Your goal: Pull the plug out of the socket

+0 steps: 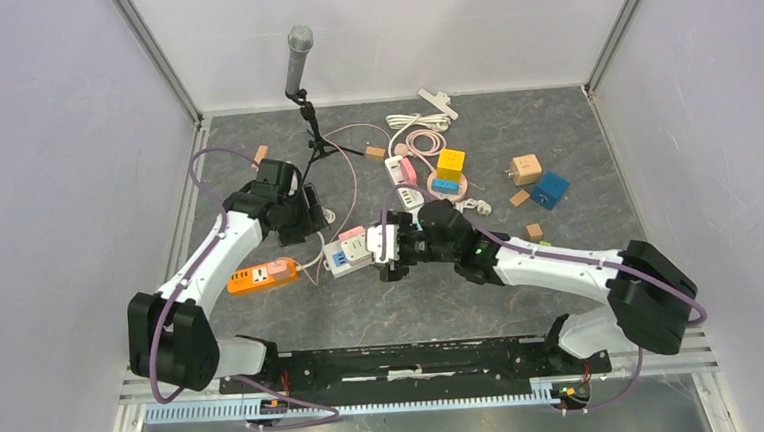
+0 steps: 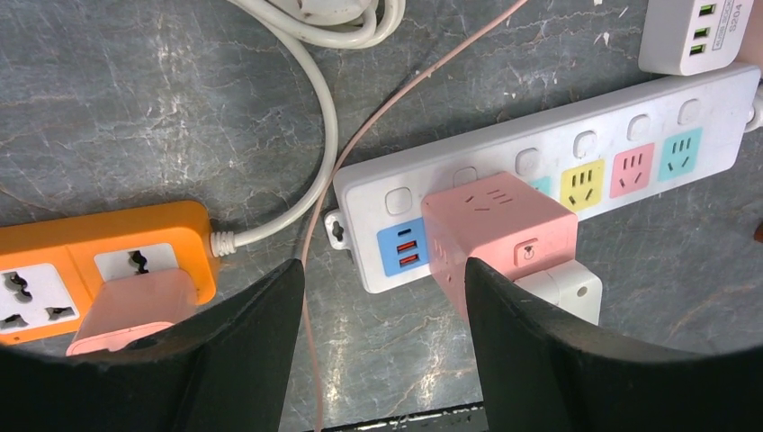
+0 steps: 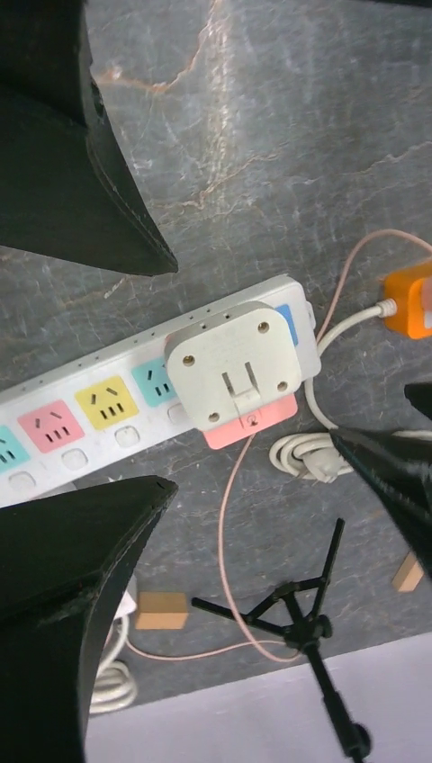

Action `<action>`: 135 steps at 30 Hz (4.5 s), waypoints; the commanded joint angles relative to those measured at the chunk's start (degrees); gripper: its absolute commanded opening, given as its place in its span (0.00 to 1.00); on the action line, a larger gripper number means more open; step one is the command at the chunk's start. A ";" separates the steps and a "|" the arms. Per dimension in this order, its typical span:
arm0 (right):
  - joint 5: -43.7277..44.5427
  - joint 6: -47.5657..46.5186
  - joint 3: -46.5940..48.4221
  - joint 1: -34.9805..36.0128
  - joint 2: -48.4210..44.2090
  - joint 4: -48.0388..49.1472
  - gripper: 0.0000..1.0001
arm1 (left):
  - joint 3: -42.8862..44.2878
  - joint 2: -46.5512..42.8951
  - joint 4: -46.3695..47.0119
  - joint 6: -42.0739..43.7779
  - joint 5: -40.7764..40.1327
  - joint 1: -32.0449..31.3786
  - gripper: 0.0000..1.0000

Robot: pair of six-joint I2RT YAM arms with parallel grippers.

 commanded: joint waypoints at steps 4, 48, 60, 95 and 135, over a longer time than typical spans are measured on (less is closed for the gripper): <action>-0.91 -17.15 6.54 3.19 7.52 -1.78 0.85 | -0.43 -0.64 0.66 -0.21 3.20 1.22 0.72; 11.06 -23.86 25.88 5.80 21.75 -17.91 0.31 | -3.07 -1.48 2.63 -0.42 7.20 2.10 0.62; 4.45 -22.02 36.37 4.20 24.09 -31.66 0.00 | -3.76 -3.25 3.07 -0.87 6.76 2.10 0.61; -12.45 -3.03 64.84 -5.92 42.39 -57.28 0.00 | -21.62 -14.36 30.15 -13.25 16.51 1.88 0.59; -11.10 2.51 47.32 -5.83 27.79 -31.90 0.00 | -19.15 1.63 19.97 -8.96 13.92 -0.62 0.32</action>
